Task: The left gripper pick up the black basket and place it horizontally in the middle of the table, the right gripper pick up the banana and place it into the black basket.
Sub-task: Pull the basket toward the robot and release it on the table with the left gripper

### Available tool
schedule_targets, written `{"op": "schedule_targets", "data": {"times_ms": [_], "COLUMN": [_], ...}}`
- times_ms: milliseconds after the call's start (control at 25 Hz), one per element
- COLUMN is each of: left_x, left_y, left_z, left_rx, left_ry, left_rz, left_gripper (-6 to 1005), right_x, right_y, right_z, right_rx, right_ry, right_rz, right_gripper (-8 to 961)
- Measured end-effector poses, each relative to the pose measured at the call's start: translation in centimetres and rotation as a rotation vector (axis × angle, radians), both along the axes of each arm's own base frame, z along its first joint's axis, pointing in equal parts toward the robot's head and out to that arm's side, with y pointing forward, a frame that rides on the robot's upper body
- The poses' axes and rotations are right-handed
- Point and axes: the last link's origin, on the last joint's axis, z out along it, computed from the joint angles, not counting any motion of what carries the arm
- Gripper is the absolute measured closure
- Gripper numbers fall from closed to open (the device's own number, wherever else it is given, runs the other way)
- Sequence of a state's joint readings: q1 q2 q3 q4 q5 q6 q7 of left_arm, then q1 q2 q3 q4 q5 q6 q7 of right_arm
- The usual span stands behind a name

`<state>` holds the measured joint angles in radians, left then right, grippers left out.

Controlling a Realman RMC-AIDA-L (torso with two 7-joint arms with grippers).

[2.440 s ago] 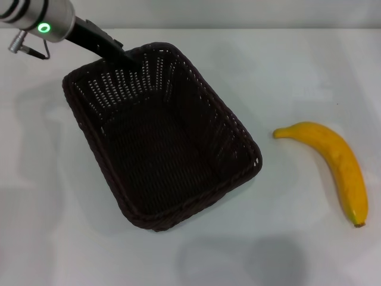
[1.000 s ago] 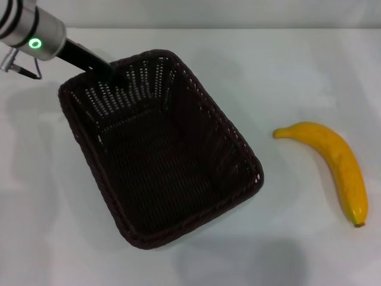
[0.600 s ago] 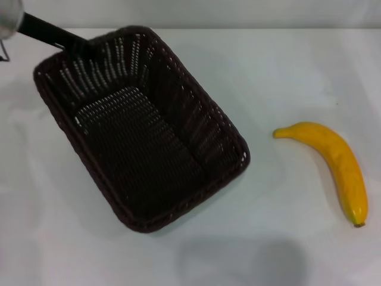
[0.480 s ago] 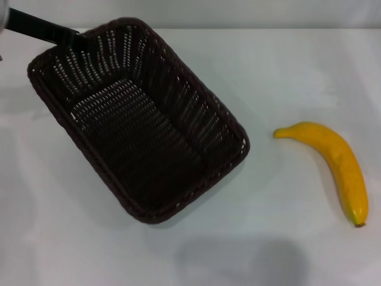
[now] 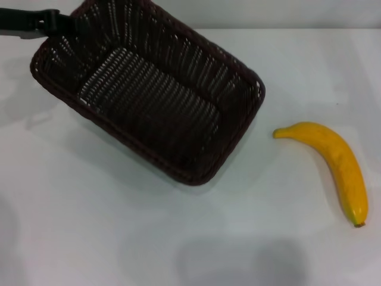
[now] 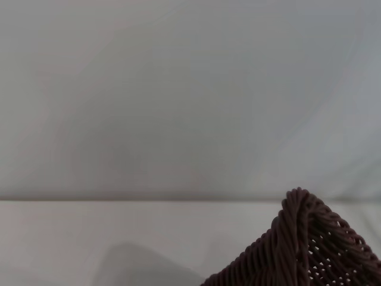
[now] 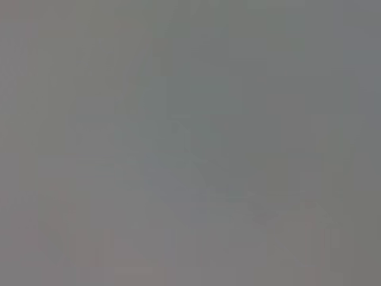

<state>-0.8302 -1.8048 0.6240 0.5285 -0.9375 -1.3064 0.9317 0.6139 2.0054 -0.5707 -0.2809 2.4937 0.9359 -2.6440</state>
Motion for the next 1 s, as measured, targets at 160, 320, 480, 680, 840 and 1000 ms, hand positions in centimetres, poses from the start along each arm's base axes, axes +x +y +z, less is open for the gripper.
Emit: {"op": "schedule_targets", "data": {"times_ms": [160,320,480,680,840,1000], "left_x": [-1.2,-3.4,-4.8,-5.1,-4.6,-4.3], "left_y": [-0.5,-1.2,-2.2,-2.8,-2.9,-2.9], "left_z": [0.3,-0.1,-1.4,-3.9,-5.7,-6.4], "left_rx": [0.068,0.164,0.226,0.222,0.192,0.185], "left_ry": [-0.102,-0.199,-0.293,-0.330,-0.345,-0.349], "left_rz": [0.069,0.167,0.241,0.291,0.307,0.310], "left_gripper": [780,779,779,780,780,779], "right_x": [0.4,0.7,0.9,0.9,0.8,0.8], "right_y": [-0.1,-0.2,-0.1,0.2,0.5,0.6], "right_z": [0.6,1.4,2.3,3.3,3.8,4.2], "right_rx": [0.028,0.056,0.069,0.079,0.083,0.088], "right_ry": [-0.013,-0.027,-0.054,-0.077,-0.109,-0.123], "right_rz": [-0.026,-0.042,-0.048,-0.052,-0.058,-0.060], "right_gripper": [229,229,229,229,229,228]}}
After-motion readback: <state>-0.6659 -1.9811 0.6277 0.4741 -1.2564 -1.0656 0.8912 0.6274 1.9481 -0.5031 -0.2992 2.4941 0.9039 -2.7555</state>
